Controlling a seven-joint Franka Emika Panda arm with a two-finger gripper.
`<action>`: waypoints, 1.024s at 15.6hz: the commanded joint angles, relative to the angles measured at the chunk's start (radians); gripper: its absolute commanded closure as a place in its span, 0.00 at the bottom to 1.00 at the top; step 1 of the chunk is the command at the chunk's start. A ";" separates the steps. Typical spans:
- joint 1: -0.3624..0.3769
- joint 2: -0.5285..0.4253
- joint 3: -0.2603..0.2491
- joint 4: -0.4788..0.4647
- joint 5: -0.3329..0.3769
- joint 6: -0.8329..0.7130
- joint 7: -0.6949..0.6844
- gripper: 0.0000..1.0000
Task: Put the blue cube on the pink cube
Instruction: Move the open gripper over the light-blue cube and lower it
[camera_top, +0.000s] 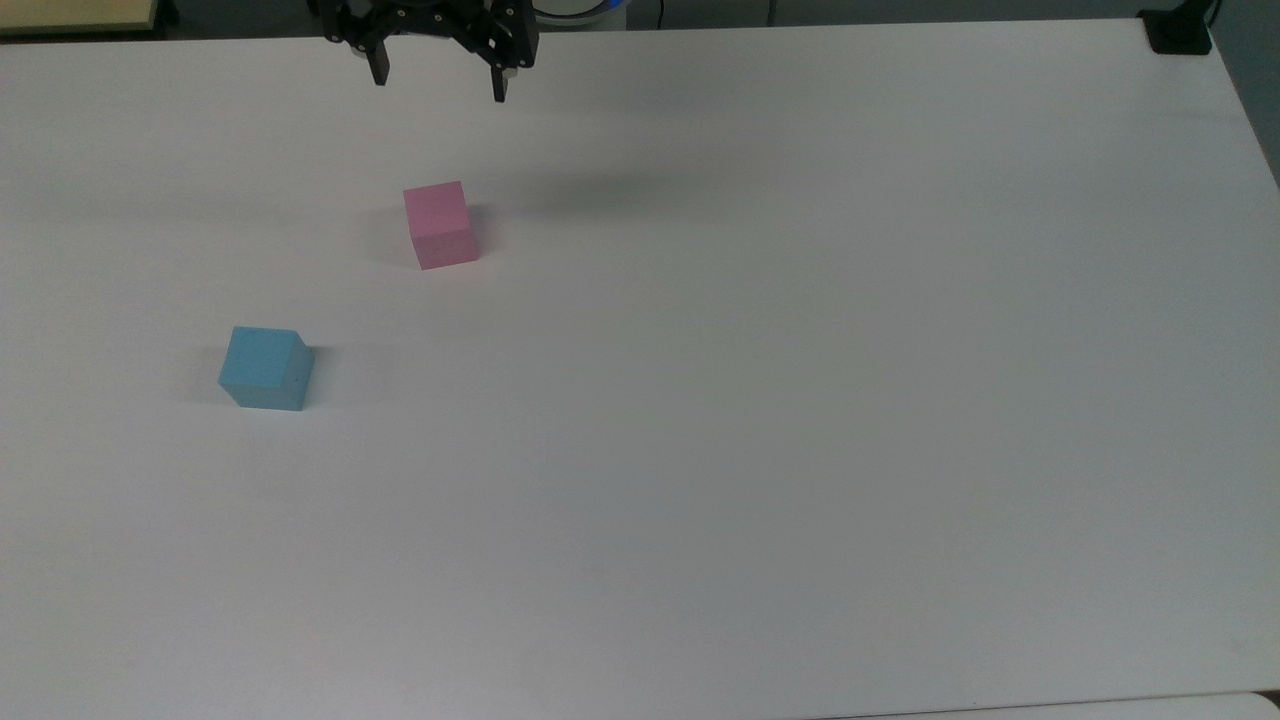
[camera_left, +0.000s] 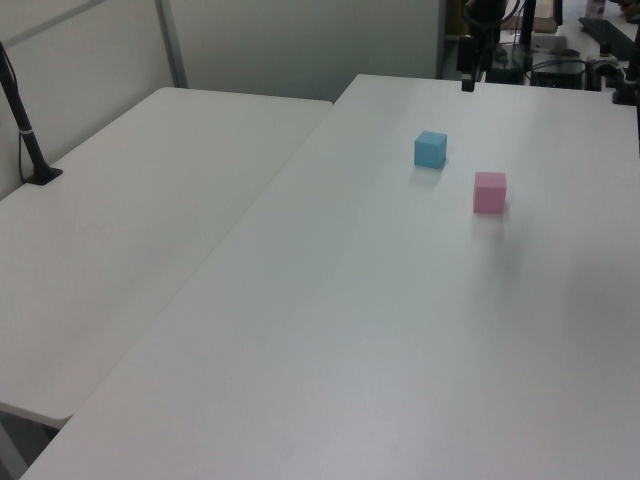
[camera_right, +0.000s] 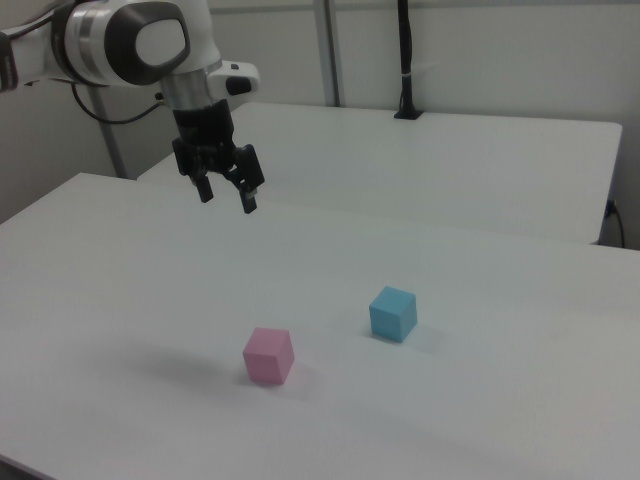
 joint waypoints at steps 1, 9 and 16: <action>-0.034 0.075 -0.007 0.020 -0.009 0.139 -0.079 0.00; -0.177 0.279 -0.017 0.041 -0.011 0.429 -0.120 0.00; -0.194 0.437 -0.107 0.040 0.001 0.597 -0.256 0.00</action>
